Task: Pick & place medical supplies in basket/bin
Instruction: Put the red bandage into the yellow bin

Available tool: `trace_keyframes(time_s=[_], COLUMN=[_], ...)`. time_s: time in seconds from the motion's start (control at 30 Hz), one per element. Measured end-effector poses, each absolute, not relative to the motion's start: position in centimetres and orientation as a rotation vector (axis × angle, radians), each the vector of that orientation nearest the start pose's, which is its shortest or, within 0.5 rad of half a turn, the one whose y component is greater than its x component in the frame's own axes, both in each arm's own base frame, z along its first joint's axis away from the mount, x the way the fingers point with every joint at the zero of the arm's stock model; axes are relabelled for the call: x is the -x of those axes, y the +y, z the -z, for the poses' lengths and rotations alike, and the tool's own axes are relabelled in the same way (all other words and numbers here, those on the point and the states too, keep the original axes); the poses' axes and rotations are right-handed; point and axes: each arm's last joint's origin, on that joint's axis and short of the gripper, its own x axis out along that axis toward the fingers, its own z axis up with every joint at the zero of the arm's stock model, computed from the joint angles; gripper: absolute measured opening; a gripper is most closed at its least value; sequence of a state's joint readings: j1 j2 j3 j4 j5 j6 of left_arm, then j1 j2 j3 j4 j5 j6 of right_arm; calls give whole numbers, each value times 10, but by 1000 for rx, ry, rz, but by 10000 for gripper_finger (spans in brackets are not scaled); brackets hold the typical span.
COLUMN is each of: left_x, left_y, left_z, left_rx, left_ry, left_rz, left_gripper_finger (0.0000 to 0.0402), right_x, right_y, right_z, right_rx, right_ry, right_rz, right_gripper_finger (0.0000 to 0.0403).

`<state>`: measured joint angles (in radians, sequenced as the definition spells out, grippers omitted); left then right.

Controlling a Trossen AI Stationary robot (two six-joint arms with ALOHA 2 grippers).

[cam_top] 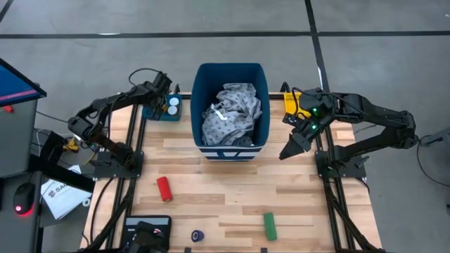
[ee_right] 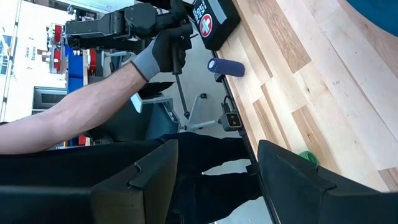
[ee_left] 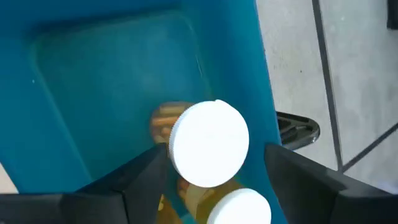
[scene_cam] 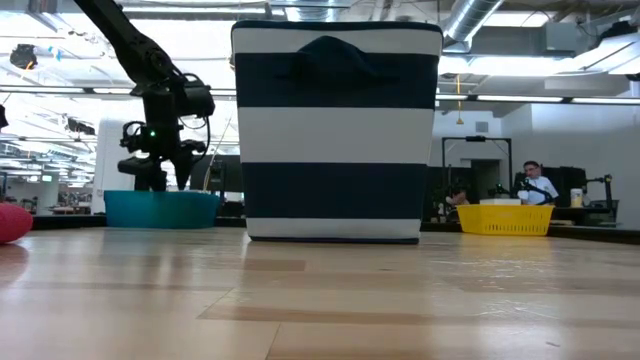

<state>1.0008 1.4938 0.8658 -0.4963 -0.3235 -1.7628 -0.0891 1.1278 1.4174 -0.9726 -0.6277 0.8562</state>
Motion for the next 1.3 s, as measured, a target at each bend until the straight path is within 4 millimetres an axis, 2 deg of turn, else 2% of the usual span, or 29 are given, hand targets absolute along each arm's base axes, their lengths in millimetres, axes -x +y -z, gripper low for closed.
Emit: trace_keyframes(time_s=[0.37, 0.6, 0.77, 0.93, 1.03, 1.13, 1.3], left_x=[-137, -131, -130, -134, -133, -127, -111], left_y=[230, 220, 201, 173, 151, 123, 71], left_z=[-210, -246, -280, -323, -351, -377, -408], left_rx=[1652, 1599, 1500, 1267, 1134, 953, 747], left_ry=[-295, -449, -509, -491, -451, -399, -379], left_rz=[-1818, -1669, -1494, -1175, -870, -523, -41], left_gripper_finger=[271, 271, 270, 269, 269, 269, 269], right_x=[-200, -200, -203, -207, -209, -210, -211], right_y=[0, 0, 0, -1, -2, -4, -6], right_z=[-413, -414, -417, -424, -428, -429, -427], right_rx=[-1038, -1028, -1006, -978, -970, -970, -981], right_ry=[817, 809, 768, 684, 628, 597, 579], right_rz=[-227, -237, -263, -299, -275, -224, -127], right_gripper_finger=[219, 219, 219, 219, 219, 219, 219])
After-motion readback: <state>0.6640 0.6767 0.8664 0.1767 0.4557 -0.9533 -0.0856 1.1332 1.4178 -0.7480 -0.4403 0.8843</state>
